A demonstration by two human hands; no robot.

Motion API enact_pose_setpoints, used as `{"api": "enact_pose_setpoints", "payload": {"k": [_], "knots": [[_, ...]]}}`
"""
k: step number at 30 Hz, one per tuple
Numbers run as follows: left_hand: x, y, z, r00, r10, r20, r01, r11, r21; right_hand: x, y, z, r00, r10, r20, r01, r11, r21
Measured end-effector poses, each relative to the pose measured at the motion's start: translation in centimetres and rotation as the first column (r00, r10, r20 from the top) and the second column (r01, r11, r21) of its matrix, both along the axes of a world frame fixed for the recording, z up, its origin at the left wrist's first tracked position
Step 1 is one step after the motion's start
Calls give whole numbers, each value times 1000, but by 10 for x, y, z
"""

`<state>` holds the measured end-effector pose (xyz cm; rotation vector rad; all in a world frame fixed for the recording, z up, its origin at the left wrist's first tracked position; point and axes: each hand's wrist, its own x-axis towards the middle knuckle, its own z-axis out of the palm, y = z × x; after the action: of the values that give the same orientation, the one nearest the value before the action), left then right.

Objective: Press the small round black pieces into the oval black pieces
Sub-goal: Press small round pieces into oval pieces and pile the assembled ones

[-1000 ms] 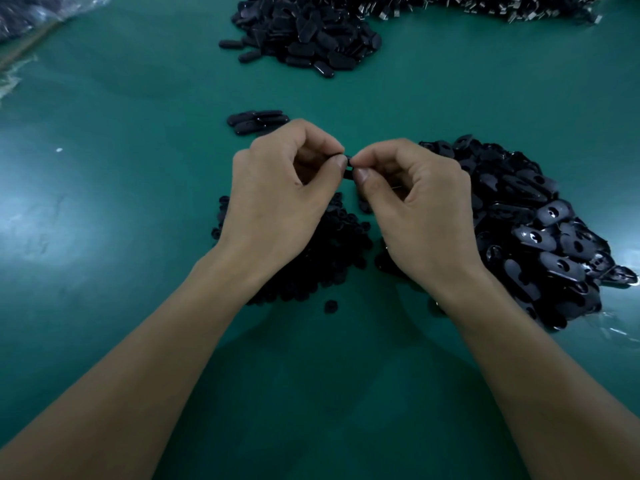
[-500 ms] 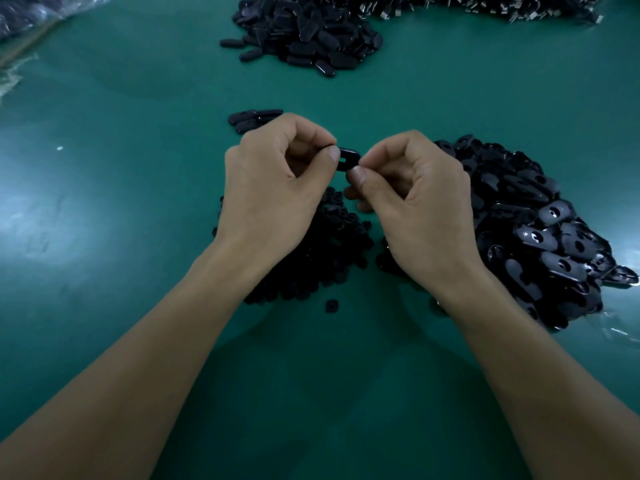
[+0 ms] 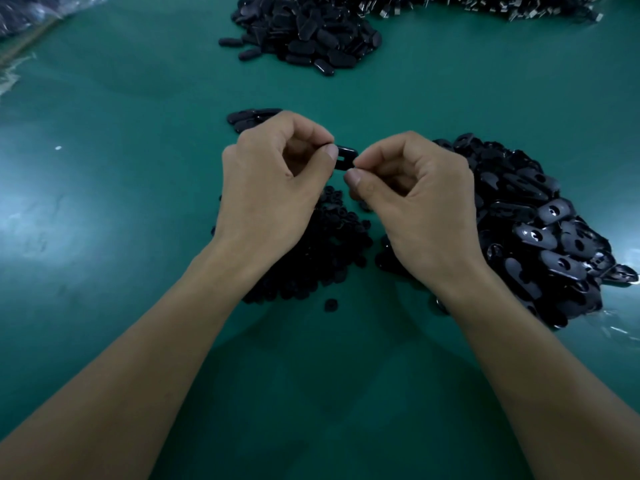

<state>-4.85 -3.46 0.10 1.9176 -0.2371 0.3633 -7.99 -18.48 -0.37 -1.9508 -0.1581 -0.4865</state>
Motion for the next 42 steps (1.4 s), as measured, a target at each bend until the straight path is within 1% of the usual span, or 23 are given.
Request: {"api": "enact_pose_setpoints", "payload": {"k": [6,16,19,23,29,33,36,42], "knots": [[0,-1,-1,998,-61,-3,61,998,22,1,1,2,999,-9,41,11,999,-47],[0,-3,-1,988,-148,-48,149,989,16,-1,0,3,999,-41,33,43,997,-65],[0,-4,-1,987,-152,-44,154,987,45,0,0,2,997,-71,18,72,995,-68],[-1,-3,-1,989,-146,-30,148,984,101,-1,2,1,995,-89,35,91,992,-83],[-3,-3,2,988,-153,-4,152,985,78,-2,2,2,992,-110,65,115,991,-70],[-4,-2,1,991,-125,40,120,988,96,-2,3,2,994,-95,58,99,993,-59],[-4,-2,0,992,-102,72,92,986,136,-2,3,2,996,-81,44,83,994,-66],[-3,-2,-3,990,-113,79,93,971,219,-2,1,2,996,-88,-2,88,991,-101]]}}
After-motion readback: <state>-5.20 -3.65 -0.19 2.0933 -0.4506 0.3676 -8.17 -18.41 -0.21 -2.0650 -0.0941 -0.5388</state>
